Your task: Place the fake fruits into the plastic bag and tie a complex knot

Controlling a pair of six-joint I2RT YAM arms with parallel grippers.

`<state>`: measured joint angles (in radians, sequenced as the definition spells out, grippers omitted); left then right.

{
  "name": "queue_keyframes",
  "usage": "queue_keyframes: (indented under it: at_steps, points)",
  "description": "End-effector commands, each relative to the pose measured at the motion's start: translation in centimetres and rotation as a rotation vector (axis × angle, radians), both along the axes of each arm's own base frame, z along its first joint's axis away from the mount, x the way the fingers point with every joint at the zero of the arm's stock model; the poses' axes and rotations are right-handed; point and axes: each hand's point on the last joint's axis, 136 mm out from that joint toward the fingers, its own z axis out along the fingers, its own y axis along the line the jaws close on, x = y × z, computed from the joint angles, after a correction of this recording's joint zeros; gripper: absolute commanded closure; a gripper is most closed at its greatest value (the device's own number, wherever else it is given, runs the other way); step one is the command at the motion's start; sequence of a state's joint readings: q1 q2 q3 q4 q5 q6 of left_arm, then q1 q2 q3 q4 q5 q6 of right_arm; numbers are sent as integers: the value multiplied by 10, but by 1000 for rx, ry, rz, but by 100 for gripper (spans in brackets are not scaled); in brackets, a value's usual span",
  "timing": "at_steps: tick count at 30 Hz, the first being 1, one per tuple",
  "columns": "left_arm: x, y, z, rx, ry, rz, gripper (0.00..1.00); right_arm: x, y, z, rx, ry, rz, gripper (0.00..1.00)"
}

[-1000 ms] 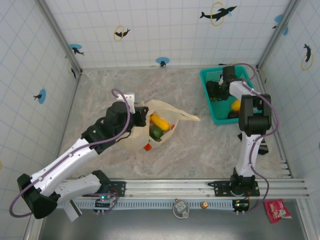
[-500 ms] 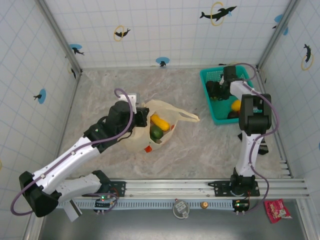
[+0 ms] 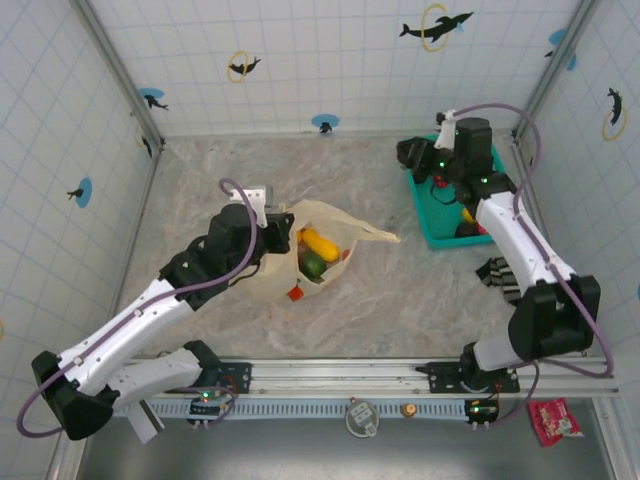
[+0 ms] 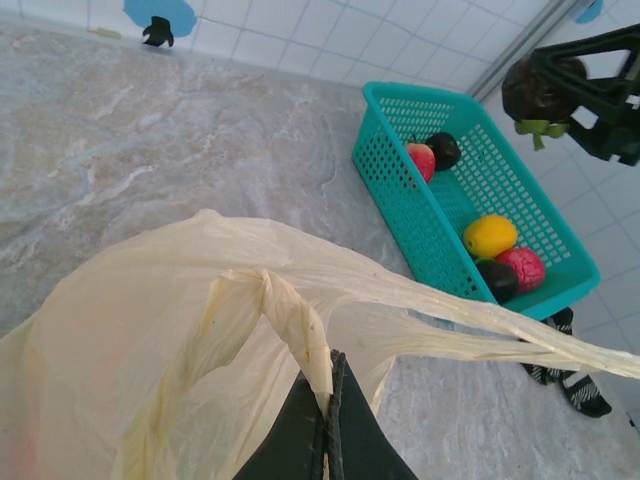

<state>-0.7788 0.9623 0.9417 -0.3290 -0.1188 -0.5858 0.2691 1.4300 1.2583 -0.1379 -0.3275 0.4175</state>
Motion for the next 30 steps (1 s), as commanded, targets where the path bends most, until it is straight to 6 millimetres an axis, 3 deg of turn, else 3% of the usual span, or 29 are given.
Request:
queue_keyframes:
  at_steps: [1, 4, 6, 12, 16, 19, 27, 30]
  points:
    - [0, 8, 14, -26, -20, 35, 100, -45, 63, 23, 46, -89, 241, 51]
    - [-1, 10, 15, -33, -23, 43, 100, -90, 105, 30, 6, -146, 386, 51]
    - [-2, 13, 14, -37, -21, 50, 100, -115, 124, 23, -25, -161, 450, 51]
    - [-4, 17, 10, -39, -19, 64, 100, -170, 157, -26, -196, -188, 558, 51]
    - [-5, 19, 13, -45, -26, 64, 100, -174, 157, -65, -265, -133, 537, 51]
    - [-6, 18, 14, -50, -27, 60, 100, -166, 156, -82, -287, -110, 495, 51]
    - [-9, 22, 16, -56, -39, 65, 100, -144, 192, -109, -284, -38, 498, 48]
    - [-9, 27, 25, -66, -64, 81, 100, -135, 205, -113, -244, -22, 489, 41]
